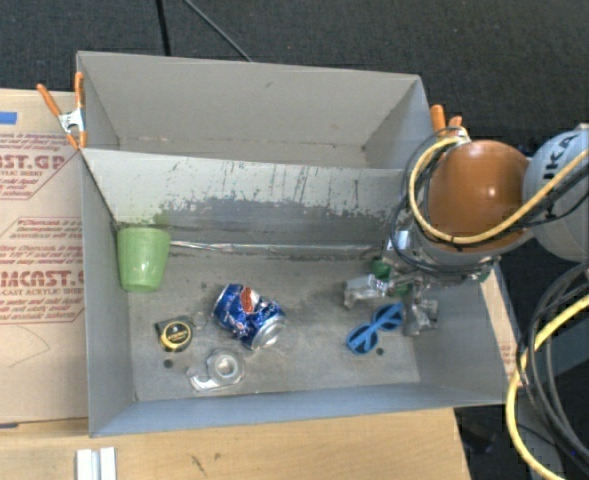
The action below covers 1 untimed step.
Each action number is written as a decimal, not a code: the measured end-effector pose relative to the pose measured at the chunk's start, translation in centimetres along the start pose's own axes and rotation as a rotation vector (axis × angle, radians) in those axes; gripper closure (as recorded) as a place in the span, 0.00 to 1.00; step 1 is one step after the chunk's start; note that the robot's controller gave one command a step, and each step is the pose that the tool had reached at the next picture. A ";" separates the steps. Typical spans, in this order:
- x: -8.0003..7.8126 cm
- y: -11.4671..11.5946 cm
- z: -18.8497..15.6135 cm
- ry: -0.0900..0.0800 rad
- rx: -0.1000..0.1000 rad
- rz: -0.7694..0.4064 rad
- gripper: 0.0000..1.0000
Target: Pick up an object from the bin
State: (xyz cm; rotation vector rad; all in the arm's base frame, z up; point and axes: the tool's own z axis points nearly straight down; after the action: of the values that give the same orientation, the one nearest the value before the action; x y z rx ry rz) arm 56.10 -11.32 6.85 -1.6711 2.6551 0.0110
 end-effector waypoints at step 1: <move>-0.2 0.0 0.0 -0.004 -0.001 0.002 0.00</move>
Offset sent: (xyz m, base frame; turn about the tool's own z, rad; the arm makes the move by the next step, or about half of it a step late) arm 0.0000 0.0000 0.0000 0.0000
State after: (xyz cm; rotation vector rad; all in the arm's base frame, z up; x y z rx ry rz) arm 56.16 -11.12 6.87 -1.6667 2.6546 0.0150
